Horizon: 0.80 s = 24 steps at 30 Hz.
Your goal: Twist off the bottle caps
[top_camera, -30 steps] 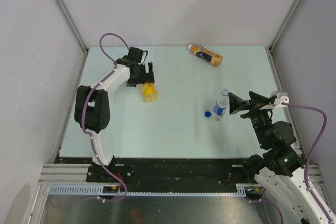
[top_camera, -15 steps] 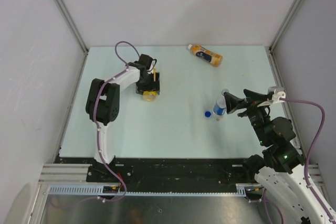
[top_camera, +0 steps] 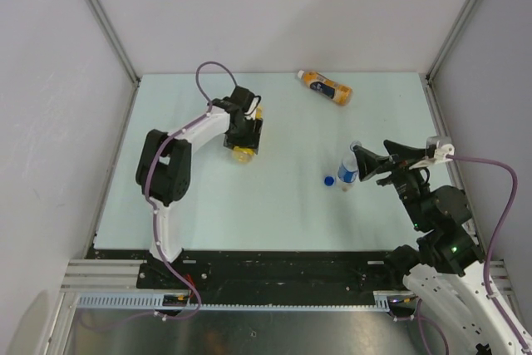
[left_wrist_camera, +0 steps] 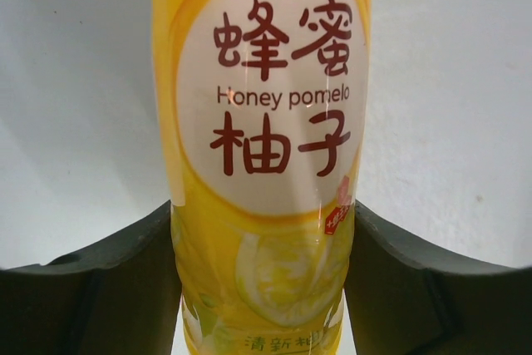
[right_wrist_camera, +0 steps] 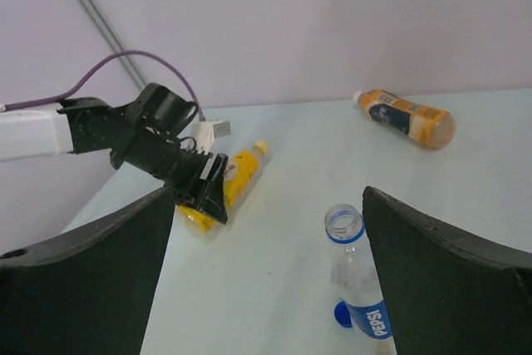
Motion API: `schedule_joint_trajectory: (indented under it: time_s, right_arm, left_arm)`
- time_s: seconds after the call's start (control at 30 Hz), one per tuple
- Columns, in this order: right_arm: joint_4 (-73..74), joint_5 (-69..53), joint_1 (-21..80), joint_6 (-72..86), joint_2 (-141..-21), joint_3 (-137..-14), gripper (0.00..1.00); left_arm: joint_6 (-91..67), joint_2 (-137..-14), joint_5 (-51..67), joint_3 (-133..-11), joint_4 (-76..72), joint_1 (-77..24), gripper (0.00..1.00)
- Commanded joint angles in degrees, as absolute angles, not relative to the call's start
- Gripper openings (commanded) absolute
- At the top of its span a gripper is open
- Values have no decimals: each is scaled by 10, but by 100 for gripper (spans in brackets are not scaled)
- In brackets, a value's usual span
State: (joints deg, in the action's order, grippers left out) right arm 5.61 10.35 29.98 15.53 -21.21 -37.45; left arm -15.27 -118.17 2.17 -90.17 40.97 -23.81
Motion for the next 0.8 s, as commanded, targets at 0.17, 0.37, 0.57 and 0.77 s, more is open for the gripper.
schedule_joint_trajectory:
  time_s: [0.17,0.37,0.57,0.77]
  right_arm:
    - [7,-3,298,188,-298,-450,99]
    - [-48,26,294,244,-370,-476,98]
    - [-102,-37,258,341,-435,-501,95]
    - [-142,-149,214,430,-512,-518,99]
  left_arm:
    - [-97,-999,58,-938,420,-285,58]
    - [-94,-945,183,-972,418,-292,58]
    - [-42,-882,194,-929,394,-339,57]
    - [-5,-799,175,-821,321,-375,58]
